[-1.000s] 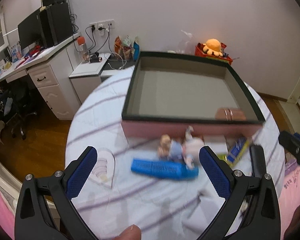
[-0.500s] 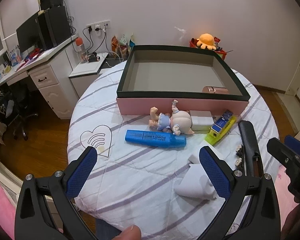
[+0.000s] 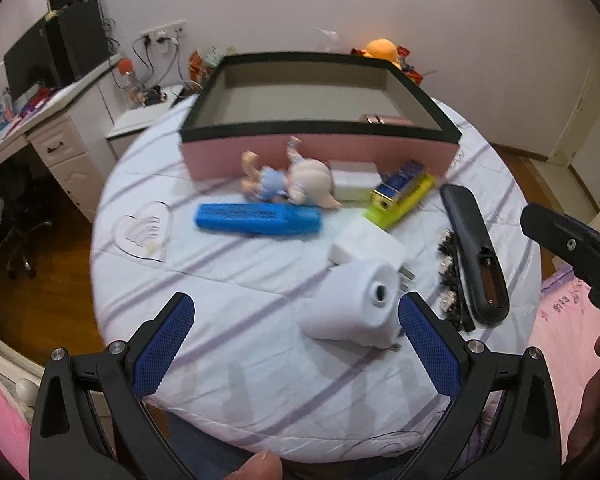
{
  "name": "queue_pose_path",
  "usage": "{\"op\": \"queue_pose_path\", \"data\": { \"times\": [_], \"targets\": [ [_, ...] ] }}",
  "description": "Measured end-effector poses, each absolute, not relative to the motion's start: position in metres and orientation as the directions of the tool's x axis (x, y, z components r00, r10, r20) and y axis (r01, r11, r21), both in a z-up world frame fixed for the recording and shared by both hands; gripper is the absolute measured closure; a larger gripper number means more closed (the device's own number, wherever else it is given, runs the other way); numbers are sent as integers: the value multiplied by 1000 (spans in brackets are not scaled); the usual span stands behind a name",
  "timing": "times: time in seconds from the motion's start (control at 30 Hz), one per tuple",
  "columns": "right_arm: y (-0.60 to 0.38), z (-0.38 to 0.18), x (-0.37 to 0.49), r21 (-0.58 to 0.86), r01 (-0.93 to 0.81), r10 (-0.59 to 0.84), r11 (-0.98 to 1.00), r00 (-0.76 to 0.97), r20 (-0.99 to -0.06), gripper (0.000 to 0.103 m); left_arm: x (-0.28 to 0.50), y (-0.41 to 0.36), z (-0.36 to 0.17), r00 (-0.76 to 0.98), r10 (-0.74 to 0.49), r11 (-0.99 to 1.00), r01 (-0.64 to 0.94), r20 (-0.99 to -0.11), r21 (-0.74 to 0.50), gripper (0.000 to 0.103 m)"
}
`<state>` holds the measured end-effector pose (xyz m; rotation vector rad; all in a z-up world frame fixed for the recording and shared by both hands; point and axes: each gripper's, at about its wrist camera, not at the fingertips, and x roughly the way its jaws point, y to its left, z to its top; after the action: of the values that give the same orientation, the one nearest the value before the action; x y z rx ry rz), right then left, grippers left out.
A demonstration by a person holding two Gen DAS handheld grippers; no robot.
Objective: Organize rigid objects
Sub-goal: 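Reach the left tool to the white round device and close on it, then lift the white device into the pink box and open the left tool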
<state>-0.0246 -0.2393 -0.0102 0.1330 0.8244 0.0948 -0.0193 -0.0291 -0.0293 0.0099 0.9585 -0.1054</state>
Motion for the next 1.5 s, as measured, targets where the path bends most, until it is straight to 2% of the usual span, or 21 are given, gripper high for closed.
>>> {"op": "queue_pose_path", "data": {
  "times": [0.23,0.43,0.53,0.6,0.83,1.17,1.5],
  "targets": [
    [-246,-18,-20,160,-16,130,987,662,-738,22,-3,-40,-58,531,-99,994,87,-842,-62,0],
    [-252,-23,-17,163,-2,125,987,656,-745,22,5,-38,-76,494,-159,986,115,-855,-117,1],
    [-253,-24,-16,168,6,123,986,655,-746,22,4,-39,-75,499,-174,983,133,-849,-123,13],
    [-253,-25,-15,170,7,124,985,654,-747,22,3,-40,-71,501,-197,978,154,-843,-138,34],
    [-248,-25,-17,164,-1,125,987,653,-747,22,0,-34,-68,488,-227,972,166,-843,-166,35],
    [-244,-25,-16,166,-7,131,986,648,-750,22,-3,-13,-55,494,-194,980,132,-848,-147,36],
    [-243,-21,-7,169,-11,135,986,654,-745,22,23,-5,8,583,-199,980,143,-788,-141,36]
  ]
}}
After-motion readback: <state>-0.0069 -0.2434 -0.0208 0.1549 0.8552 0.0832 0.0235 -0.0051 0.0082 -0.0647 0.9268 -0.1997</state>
